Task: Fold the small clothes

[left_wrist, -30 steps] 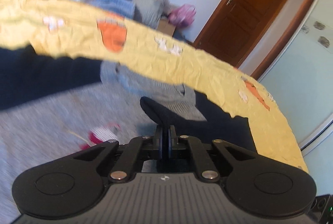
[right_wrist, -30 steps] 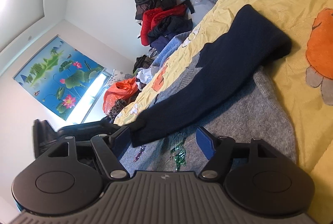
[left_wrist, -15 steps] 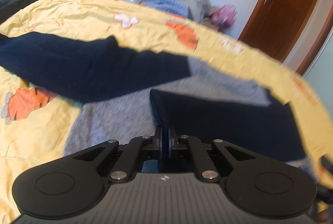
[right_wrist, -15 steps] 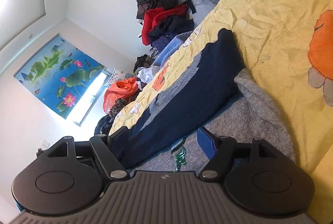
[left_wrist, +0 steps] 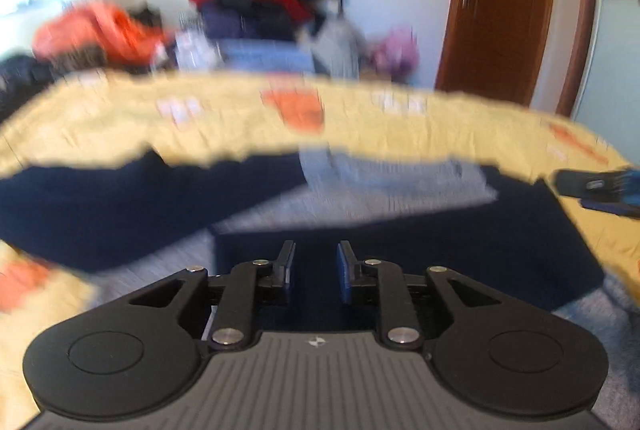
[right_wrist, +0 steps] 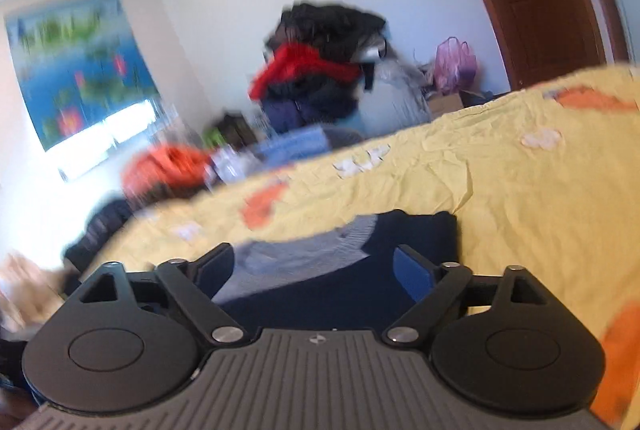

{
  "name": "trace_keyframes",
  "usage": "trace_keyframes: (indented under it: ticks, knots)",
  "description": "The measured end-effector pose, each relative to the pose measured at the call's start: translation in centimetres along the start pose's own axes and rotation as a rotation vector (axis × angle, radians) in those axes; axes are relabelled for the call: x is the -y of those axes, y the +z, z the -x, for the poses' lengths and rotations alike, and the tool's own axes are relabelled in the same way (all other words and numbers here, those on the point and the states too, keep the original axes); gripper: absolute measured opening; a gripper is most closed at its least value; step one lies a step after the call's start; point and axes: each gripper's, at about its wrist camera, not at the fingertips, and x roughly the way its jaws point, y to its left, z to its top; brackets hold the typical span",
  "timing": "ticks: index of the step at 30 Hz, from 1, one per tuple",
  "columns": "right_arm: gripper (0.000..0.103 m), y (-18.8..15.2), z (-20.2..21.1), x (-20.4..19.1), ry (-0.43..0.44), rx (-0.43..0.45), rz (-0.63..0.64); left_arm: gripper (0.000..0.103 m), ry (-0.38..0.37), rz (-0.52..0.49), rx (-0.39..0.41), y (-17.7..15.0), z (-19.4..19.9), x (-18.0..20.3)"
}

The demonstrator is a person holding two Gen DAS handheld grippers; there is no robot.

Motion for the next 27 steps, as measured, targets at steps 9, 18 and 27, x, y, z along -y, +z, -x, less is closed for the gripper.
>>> trace_keyframes:
  ticks: [9,18,27]
  knots:
    - [0.095,-3.0,-5.3,0.0,-0.104,-0.14,0.128,0.022,-0.043,0.02,0.007,-1.4,-1.4,-1.2]
    - [0.1,-3.3,-5.3,-1.0,-0.136,-0.158,0.184,0.051,-0.033,0.061,0.068,-1.8,1.7,-3.2]
    - [0.101,-3.4,-4.9,-0.8,-0.133,-0.142,0.165,0.097,0.254,0.359,0.281,0.3,6.5,-20.2]
